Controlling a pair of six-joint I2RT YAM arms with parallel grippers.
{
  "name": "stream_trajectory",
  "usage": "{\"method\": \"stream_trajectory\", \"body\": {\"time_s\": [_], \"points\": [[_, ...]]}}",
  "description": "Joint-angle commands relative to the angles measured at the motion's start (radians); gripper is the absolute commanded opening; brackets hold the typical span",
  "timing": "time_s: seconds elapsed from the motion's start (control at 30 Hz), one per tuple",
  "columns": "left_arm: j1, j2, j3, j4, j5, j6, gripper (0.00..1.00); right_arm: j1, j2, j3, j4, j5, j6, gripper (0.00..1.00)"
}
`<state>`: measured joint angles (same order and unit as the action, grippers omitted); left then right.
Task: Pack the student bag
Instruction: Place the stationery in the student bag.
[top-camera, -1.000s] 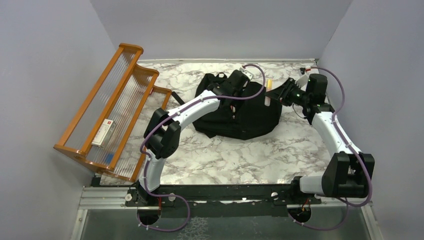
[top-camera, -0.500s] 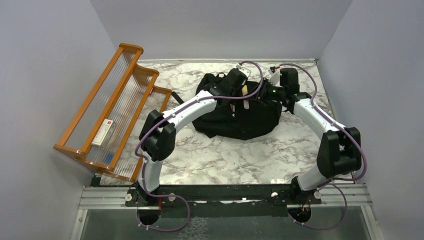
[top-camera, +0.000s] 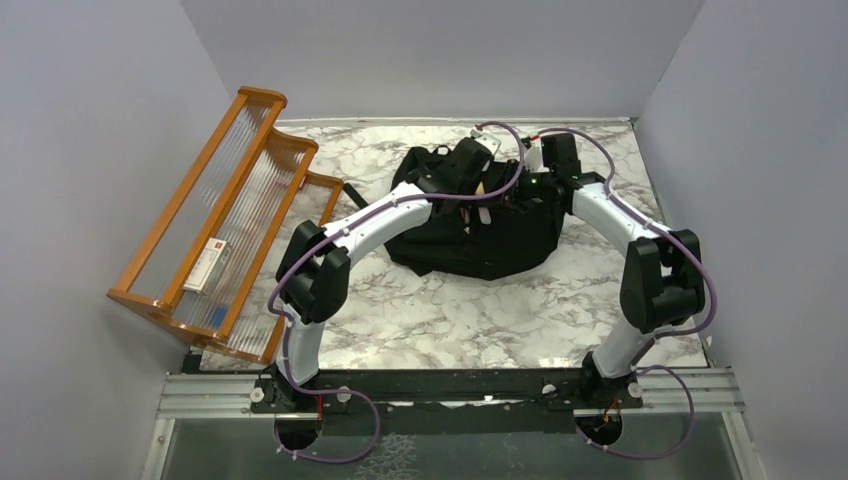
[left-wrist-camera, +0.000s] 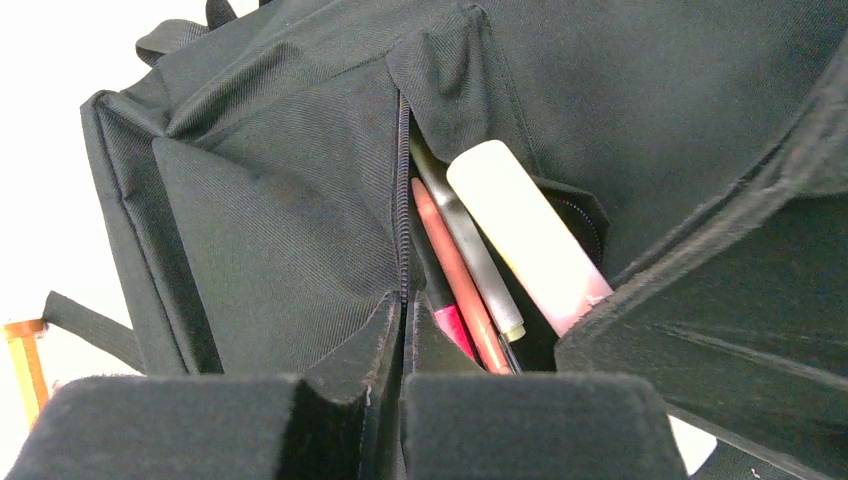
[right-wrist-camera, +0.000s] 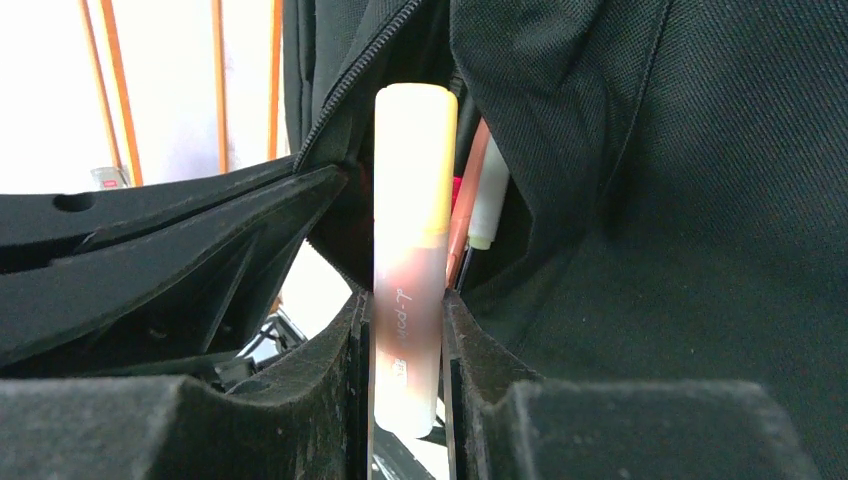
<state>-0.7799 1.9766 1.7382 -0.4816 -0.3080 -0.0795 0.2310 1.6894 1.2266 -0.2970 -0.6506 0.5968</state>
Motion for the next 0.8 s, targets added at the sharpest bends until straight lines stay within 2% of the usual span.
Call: {"method": "stream_trajectory", "body": {"time_s": [0.0,0.63,0.77], "points": [[0.005,-0.062,-0.006,0.036,-0.027,-0.009,0.0,0.013,0.044,0.056,-0.037,-0.052,-0.038,0.01],[0.005,-0.061,-0.009,0.037,0.0,-0.016,0.0,0.053,0.161,0.147,-0.065,-0.038,-0.045,0.01],[0.005,-0.061,-0.009,0.038,0.01,-0.016,0.0,0.055,0.176,0.16,-0.028,-0.039,-0.023,0.01]]}}
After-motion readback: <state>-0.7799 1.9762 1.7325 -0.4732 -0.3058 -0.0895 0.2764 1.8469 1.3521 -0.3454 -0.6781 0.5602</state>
